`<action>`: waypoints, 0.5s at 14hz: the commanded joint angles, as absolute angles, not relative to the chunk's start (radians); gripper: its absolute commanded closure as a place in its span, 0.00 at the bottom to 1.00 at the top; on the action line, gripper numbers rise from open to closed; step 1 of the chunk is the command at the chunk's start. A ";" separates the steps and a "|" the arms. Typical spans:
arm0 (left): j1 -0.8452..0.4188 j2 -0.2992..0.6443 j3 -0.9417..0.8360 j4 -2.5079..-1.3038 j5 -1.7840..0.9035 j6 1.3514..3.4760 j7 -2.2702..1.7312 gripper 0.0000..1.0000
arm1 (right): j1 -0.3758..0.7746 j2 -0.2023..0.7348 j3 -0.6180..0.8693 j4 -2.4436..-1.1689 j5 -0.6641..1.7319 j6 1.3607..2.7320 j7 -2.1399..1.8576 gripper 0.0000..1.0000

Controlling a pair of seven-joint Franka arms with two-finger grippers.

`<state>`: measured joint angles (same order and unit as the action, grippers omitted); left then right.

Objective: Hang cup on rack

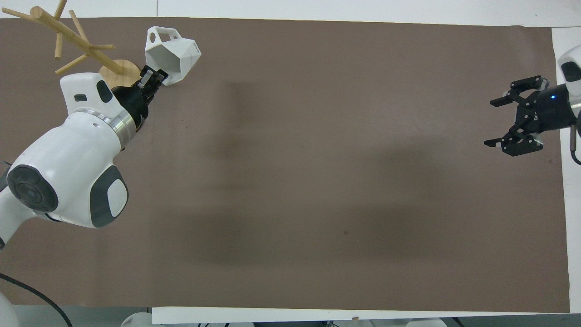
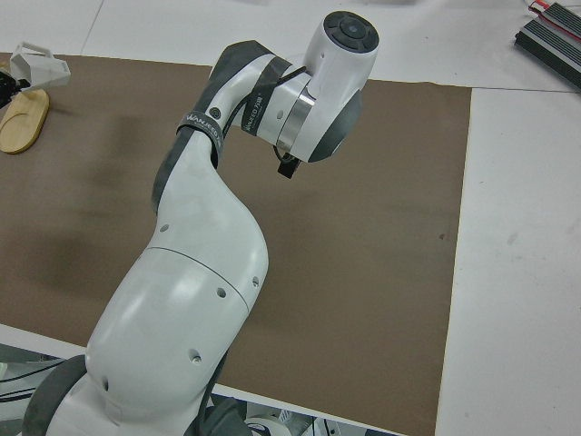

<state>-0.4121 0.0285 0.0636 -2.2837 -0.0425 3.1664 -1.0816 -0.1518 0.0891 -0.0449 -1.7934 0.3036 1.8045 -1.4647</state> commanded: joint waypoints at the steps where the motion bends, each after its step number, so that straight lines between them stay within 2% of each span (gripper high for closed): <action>1: -0.359 0.084 0.048 -2.286 -0.054 3.272 -1.077 1.00 | -0.153 0.091 -0.025 -1.683 0.191 1.699 -1.184 0.00; 4: -0.314 0.113 0.046 -2.284 -0.049 3.277 -1.075 1.00 | -0.104 0.086 -0.025 -1.571 0.079 1.576 -0.831 0.00; 7: -0.290 0.124 0.046 -2.284 -0.049 3.280 -1.075 1.00 | -0.104 0.084 -0.021 -1.476 0.037 1.453 -0.583 0.00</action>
